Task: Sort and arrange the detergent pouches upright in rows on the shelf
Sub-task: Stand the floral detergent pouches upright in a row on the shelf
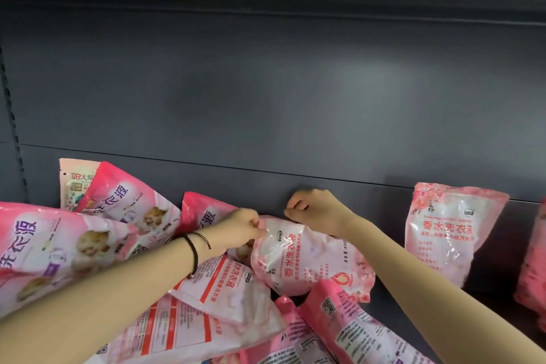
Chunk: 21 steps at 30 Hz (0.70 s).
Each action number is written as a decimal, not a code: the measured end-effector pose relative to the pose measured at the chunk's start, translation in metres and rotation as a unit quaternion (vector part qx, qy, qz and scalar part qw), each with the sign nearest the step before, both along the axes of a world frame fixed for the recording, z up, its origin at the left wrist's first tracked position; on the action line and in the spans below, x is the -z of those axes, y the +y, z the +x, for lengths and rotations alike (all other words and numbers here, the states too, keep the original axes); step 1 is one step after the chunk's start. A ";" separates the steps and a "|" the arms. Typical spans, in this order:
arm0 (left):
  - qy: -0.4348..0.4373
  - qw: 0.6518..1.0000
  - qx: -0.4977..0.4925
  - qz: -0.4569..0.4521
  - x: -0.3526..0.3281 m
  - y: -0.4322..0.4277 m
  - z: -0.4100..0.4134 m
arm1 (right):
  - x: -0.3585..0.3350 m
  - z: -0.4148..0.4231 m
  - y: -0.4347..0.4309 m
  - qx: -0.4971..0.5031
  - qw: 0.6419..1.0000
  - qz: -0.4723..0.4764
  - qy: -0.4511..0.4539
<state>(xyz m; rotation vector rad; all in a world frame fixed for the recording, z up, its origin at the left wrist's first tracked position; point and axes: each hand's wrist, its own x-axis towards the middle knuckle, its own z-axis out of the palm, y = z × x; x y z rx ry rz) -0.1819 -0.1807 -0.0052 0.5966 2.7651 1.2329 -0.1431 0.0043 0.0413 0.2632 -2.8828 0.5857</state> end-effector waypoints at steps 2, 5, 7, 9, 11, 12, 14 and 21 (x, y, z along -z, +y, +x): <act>0.010 0.998 0.034 0.055 -0.007 0.003 0.004 | 0.003 -0.001 0.007 0.000 0.999 -0.041 0.027; 0.086 0.987 0.073 0.116 -0.026 0.006 0.012 | 0.002 0.003 0.017 -0.027 0.989 -0.123 0.072; 0.134 0.977 0.094 0.138 -0.045 0.006 0.017 | -0.003 0.007 0.022 -0.053 0.973 -0.214 0.068; 0.145 0.972 0.123 0.142 -0.064 0.007 0.022 | -0.008 0.009 0.024 -0.076 0.955 -0.282 0.042; 0.131 0.971 0.152 0.130 -0.078 0.009 0.027 | -0.010 0.014 0.025 -0.104 0.938 -0.330 0.007; 0.126 0.972 0.156 0.123 -0.083 0.010 0.029 | -0.010 0.017 0.025 -0.118 0.928 -0.353 -0.011; 0.113 0.975 0.143 0.124 -0.088 0.010 0.033 | -0.008 0.020 0.027 -0.142 0.906 -0.398 -0.028; 0.036 0.958 0.022 0.283 -0.067 -0.008 0.046 | 0.001 0.029 0.016 -0.124 0.865 -0.485 0.033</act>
